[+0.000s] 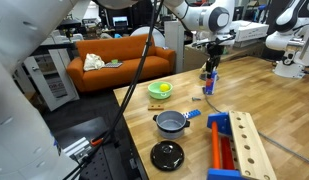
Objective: Move the blue bottle forward
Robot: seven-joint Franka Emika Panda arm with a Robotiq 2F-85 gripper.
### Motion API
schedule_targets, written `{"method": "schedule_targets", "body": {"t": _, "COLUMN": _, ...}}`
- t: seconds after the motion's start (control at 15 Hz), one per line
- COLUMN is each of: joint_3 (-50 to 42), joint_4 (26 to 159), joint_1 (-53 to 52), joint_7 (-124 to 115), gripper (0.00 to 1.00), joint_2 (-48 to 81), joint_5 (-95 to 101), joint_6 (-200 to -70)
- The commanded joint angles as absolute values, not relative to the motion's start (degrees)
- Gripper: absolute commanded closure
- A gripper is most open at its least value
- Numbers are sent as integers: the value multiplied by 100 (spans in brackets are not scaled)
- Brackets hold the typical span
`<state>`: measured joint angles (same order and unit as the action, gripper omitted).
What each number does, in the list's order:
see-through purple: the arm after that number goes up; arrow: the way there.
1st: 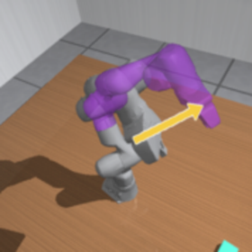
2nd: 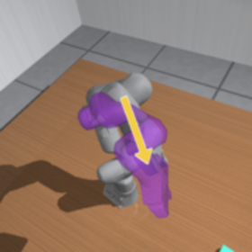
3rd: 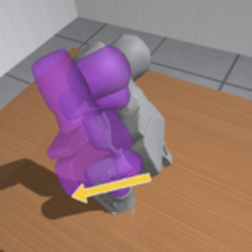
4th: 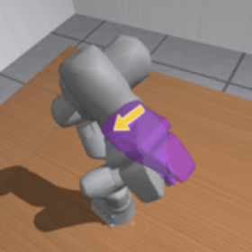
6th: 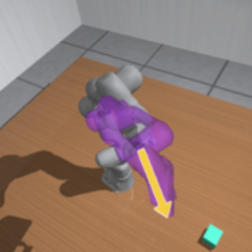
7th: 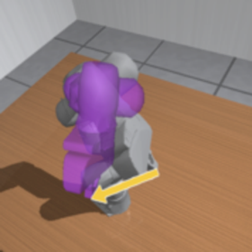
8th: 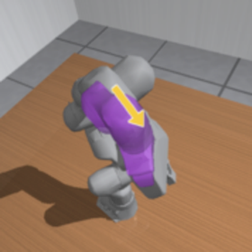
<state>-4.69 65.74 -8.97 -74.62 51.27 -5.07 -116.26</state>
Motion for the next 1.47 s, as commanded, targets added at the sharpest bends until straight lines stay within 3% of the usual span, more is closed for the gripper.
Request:
{"method": "schedule_targets", "body": {"t": 0.0, "joint_3": -421, "joint_4": 6868, "joint_1": -660, "joint_7": -7885, "gripper": 70, "joint_2": 4891, "joint_5": -749, "joint_6": -11744}}
{"method": "schedule_targets", "body": {"t": 1.4, "joint_3": -559, "joint_4": 6458, "joint_1": -6, "joint_7": -8545, "gripper": 70, "joint_2": 5397, "joint_5": -906, "joint_6": -11768}}
